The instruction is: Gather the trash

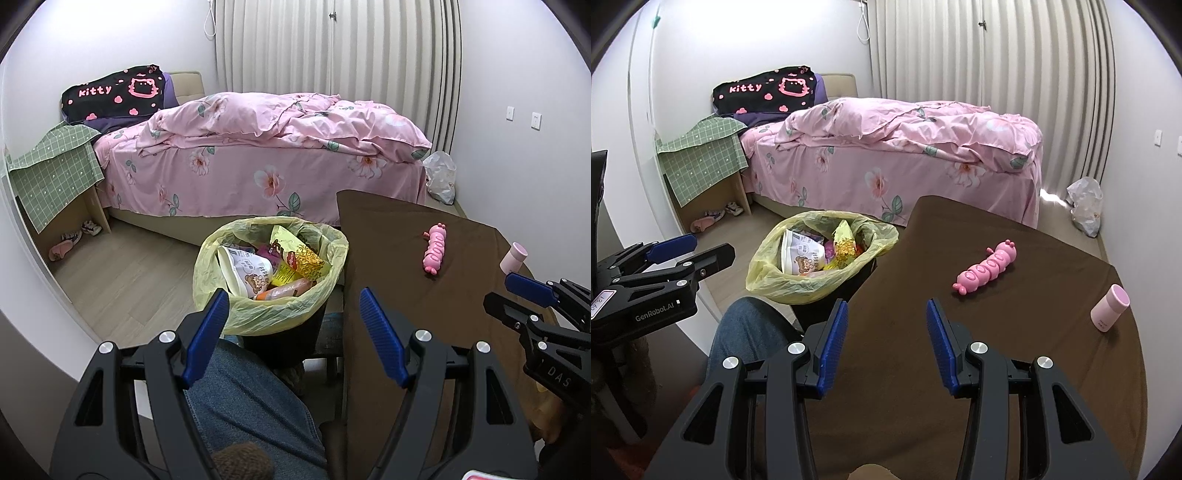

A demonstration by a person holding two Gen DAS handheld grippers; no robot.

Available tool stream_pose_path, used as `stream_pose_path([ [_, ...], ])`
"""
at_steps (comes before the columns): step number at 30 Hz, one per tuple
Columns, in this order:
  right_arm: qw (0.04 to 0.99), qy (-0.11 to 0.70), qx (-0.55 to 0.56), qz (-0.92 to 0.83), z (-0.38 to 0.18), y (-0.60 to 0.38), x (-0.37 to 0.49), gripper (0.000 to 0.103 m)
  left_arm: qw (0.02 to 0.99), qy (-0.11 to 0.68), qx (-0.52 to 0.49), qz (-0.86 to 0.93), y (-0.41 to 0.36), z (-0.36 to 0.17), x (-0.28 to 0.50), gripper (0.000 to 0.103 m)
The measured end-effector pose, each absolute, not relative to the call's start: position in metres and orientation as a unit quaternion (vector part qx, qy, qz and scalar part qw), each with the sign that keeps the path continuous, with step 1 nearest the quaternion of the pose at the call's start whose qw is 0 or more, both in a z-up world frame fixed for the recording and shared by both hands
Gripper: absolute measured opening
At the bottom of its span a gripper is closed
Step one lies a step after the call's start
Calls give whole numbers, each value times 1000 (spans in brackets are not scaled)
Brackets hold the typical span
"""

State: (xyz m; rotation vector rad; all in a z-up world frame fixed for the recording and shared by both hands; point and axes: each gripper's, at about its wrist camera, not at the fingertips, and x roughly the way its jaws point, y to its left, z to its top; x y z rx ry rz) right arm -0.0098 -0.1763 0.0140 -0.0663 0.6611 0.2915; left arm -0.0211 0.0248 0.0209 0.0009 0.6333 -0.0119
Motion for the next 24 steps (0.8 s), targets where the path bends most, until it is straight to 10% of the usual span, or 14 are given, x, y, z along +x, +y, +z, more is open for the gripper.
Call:
stream_pose_path([
  [24,936,322,-33,141,13,-174,-11,42,950,313,0,-9,27,20,-20,69],
])
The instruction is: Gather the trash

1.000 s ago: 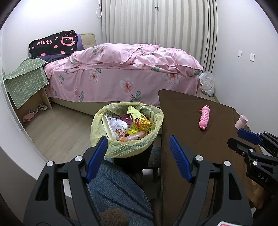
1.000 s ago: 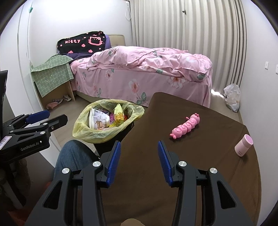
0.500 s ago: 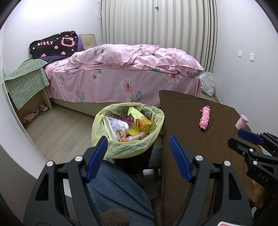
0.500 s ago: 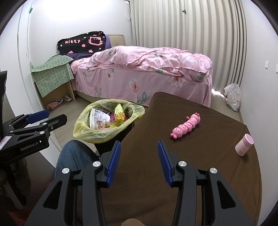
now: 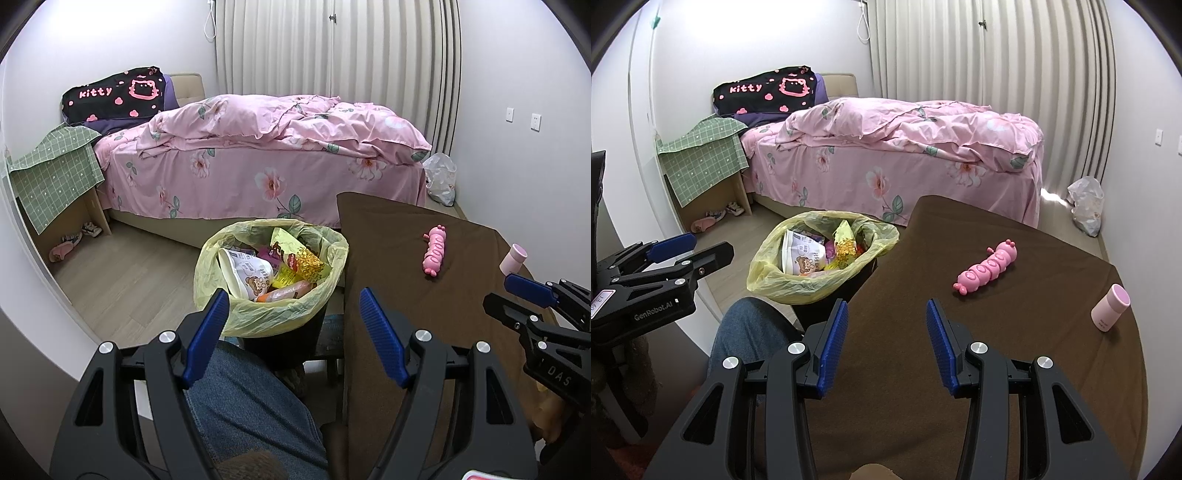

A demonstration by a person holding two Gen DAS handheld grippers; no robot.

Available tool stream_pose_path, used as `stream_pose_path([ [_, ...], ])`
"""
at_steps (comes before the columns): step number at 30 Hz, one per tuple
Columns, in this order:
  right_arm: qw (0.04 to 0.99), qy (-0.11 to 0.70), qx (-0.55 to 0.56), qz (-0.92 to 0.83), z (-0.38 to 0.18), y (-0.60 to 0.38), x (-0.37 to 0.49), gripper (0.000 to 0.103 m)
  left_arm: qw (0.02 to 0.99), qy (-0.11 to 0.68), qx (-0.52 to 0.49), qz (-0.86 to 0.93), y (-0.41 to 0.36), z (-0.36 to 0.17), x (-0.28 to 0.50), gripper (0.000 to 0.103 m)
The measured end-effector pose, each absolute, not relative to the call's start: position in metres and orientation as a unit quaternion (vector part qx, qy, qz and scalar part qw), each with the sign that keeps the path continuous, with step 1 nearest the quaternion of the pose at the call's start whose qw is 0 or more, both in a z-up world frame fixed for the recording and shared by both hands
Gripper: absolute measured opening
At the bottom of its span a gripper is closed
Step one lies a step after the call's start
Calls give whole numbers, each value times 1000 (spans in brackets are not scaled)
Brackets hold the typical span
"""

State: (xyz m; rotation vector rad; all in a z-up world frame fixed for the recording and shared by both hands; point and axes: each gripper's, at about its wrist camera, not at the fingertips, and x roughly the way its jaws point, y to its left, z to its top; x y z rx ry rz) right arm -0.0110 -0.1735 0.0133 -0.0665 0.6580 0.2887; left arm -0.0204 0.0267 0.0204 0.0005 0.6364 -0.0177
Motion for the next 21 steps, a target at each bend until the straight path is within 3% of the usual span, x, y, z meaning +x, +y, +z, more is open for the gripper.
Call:
stream_pose_path([
  [17,934,326,-37,140,13,-169,-11,42,948,317,-3,-17,29,17,-17,69],
  [21,929,341,-37,139,7,-173,-9,42,934,353,-23,-53,18,5,-5,69],
])
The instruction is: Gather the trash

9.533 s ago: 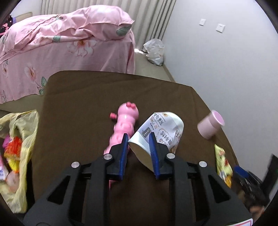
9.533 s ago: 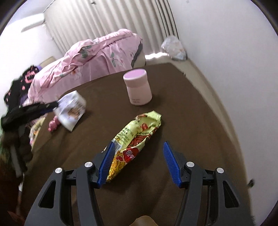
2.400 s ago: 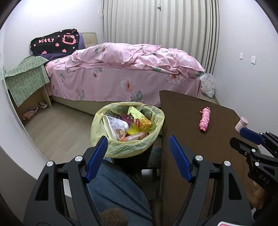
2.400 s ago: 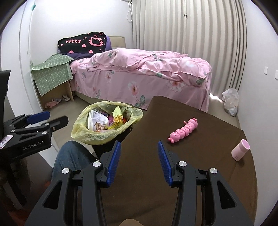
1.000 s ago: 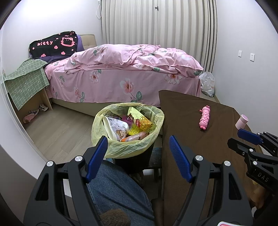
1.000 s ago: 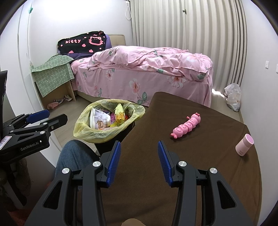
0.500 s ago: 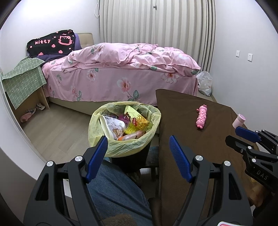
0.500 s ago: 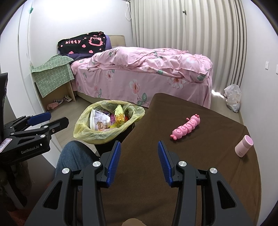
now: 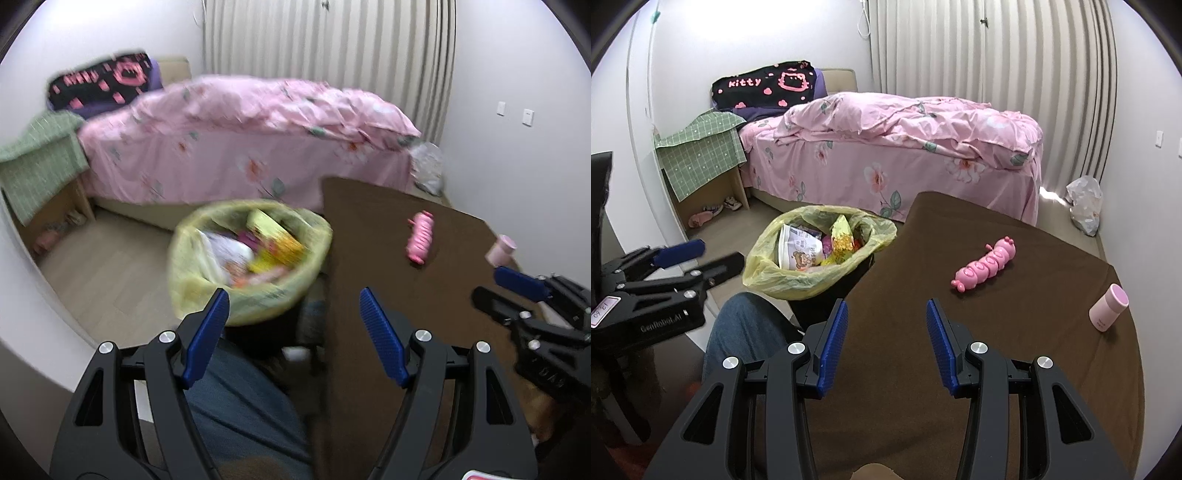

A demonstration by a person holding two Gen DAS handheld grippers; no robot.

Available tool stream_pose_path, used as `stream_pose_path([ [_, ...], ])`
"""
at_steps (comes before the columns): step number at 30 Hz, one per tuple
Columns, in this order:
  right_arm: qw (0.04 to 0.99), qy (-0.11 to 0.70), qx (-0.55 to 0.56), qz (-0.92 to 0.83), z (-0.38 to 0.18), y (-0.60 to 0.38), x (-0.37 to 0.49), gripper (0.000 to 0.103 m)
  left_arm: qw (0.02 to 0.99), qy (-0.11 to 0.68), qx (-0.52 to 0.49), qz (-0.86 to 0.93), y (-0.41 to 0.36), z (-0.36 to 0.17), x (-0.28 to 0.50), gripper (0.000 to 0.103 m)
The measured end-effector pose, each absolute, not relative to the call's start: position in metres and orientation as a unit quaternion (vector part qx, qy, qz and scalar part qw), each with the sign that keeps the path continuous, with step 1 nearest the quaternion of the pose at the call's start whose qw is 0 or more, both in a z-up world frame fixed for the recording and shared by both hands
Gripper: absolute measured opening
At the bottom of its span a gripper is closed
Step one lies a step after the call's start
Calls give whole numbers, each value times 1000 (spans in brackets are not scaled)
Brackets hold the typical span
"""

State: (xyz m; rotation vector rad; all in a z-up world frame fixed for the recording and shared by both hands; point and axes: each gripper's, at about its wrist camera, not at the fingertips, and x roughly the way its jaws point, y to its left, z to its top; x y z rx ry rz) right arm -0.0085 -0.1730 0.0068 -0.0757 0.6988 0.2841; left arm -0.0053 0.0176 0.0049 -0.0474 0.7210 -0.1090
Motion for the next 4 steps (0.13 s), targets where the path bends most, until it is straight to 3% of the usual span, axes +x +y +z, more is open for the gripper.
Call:
stream_pose_path([
  [4,921,363,-15,139,-6,-195,2,42,918,386,-17,-84,-13,-16,18,76],
])
